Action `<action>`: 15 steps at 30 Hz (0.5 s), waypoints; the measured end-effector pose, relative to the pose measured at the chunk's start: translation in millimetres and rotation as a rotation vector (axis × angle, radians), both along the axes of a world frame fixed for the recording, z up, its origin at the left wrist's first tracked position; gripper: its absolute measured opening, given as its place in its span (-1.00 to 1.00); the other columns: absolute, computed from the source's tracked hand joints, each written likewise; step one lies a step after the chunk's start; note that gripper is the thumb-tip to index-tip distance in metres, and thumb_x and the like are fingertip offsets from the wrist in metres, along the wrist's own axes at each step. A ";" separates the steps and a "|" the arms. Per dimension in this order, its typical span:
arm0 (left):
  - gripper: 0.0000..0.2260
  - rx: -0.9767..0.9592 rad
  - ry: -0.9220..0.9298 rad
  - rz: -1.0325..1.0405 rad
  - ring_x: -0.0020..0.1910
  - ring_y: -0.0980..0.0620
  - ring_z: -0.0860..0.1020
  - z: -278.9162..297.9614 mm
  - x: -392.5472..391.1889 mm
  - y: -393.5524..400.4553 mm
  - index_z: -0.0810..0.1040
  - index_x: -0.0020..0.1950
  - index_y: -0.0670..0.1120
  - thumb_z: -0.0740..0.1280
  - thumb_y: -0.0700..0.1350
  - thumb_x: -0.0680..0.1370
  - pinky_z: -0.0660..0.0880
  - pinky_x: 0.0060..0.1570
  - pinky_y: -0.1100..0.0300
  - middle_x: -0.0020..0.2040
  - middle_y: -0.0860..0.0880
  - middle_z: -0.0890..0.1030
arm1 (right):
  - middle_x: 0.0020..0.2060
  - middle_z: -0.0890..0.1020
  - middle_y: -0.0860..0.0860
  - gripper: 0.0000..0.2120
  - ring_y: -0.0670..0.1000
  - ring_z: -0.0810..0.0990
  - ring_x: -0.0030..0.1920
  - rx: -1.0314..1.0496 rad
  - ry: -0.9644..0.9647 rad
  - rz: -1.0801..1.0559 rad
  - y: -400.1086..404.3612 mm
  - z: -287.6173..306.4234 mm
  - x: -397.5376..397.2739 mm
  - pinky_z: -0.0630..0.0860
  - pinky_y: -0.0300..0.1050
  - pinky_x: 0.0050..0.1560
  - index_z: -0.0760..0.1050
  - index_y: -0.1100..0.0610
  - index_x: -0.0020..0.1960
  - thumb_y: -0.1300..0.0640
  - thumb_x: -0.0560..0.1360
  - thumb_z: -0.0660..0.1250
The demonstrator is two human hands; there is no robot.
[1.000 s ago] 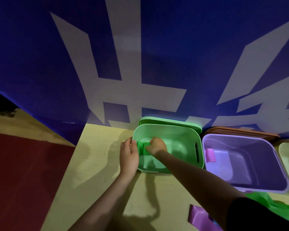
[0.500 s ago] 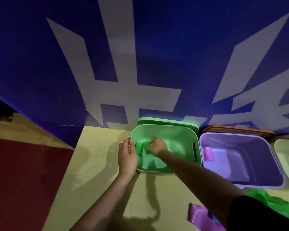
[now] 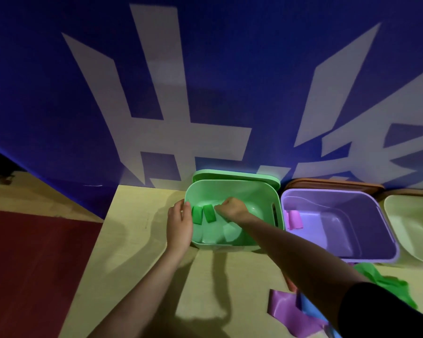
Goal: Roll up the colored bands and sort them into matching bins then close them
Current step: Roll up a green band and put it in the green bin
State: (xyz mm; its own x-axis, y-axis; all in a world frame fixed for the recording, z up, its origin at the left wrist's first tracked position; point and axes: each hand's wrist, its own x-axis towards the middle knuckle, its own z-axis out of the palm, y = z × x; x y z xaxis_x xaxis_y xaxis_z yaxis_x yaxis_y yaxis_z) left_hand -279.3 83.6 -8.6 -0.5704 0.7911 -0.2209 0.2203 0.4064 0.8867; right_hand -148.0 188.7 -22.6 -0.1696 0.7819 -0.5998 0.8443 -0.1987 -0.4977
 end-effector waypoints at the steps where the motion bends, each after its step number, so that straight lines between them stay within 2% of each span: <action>1: -0.63 -0.015 -0.010 -0.020 0.04 -0.07 0.50 4.6 0.4 -1.4 0.53 0.18 -0.08 0.09 0.12 0.61 0.45 0.10 -0.02 0.05 -0.09 0.52 | -0.34 0.54 0.10 -0.61 0.09 0.52 -0.24 -0.006 0.009 0.007 -1.9 6.8 5.3 0.44 -0.15 -0.18 0.41 0.12 -0.39 -0.08 0.52 0.30; 2: -0.54 -0.036 -0.019 -0.034 0.05 -0.08 0.51 2.8 -2.8 -0.6 0.52 0.18 -0.06 0.05 0.21 0.56 0.46 0.11 -0.05 0.04 -0.09 0.53 | -0.29 0.57 0.12 -0.63 0.09 0.53 -0.22 -0.017 0.025 0.020 -1.6 12.1 7.7 0.49 -0.12 -0.13 0.46 0.15 -0.34 -0.06 0.53 0.30; 4: -0.45 -0.074 -0.014 -0.048 0.04 -0.10 0.52 7.9 -2.2 -5.3 0.52 0.18 -0.07 0.01 0.27 0.49 0.48 0.08 -0.06 0.03 -0.10 0.56 | -0.22 0.59 0.13 -0.69 0.08 0.55 -0.20 -0.019 0.101 0.009 -7.6 30.0 19.2 0.53 -0.06 -0.08 0.57 0.23 -0.13 -0.02 0.55 0.29; 6: -0.53 -0.110 0.019 -0.030 0.02 -0.11 0.53 17.1 -1.6 -15.8 0.53 0.19 -0.12 0.07 0.17 0.55 0.48 0.00 0.00 0.05 -0.10 0.57 | -0.22 0.58 0.09 -0.75 0.03 0.54 -0.24 0.005 0.243 -0.064 -19.5 53.1 35.5 0.49 -0.12 -0.21 0.54 0.25 0.02 0.04 0.56 0.29; 8: -0.66 -0.123 0.088 0.026 0.03 -0.11 0.53 24.1 -2.8 -31.1 0.52 0.23 -0.16 0.14 0.01 0.60 0.48 0.00 0.03 0.11 -0.14 0.57 | -0.26 0.56 0.03 -0.84 -0.04 0.52 -0.31 0.051 0.386 -0.125 -36.8 79.4 57.4 0.44 -0.21 -0.31 0.51 0.19 0.00 0.09 0.56 0.30; 11: -0.71 -0.052 0.129 0.078 0.07 -0.11 0.51 43.2 5.6 -59.6 0.50 0.26 -0.14 0.16 -0.07 0.60 0.47 0.04 0.03 0.18 -0.13 0.54 | -0.29 0.56 0.02 -0.91 -0.07 0.52 -0.35 0.137 0.545 -0.197 -69.0 113.5 99.2 0.42 -0.26 -0.35 0.49 0.14 -0.08 0.15 0.57 0.28; 13: -0.73 0.019 0.127 0.022 0.05 -0.03 0.48 61.0 24.1 -79.1 0.49 0.26 -0.13 0.16 -0.11 0.62 0.40 0.00 0.12 0.15 -0.07 0.51 | -0.32 0.57 0.02 -0.89 -0.10 0.50 -0.41 0.206 0.620 -0.251 -92.9 124.6 132.4 0.40 -0.30 -0.39 0.50 0.13 -0.12 0.19 0.57 0.27; 15: -0.76 0.072 0.105 -0.125 0.05 0.04 0.45 76.8 51.4 -98.7 0.50 0.25 -0.12 0.16 -0.13 0.63 0.37 -0.04 0.17 0.11 -0.01 0.49 | -0.38 0.55 0.04 -0.84 -0.15 0.46 -0.46 0.264 0.641 -0.303 -120.7 126.1 167.7 0.38 -0.29 -0.40 0.52 0.17 -0.18 0.21 0.57 0.27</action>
State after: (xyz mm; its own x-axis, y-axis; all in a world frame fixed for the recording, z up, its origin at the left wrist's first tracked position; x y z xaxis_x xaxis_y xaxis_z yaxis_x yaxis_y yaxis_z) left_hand -227.9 -15.2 68.3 -0.4833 0.8691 -0.1057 0.3578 0.3063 0.8822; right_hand 19.7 68.1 103.5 -0.1768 0.9539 -0.2425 0.3012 -0.1821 -0.9360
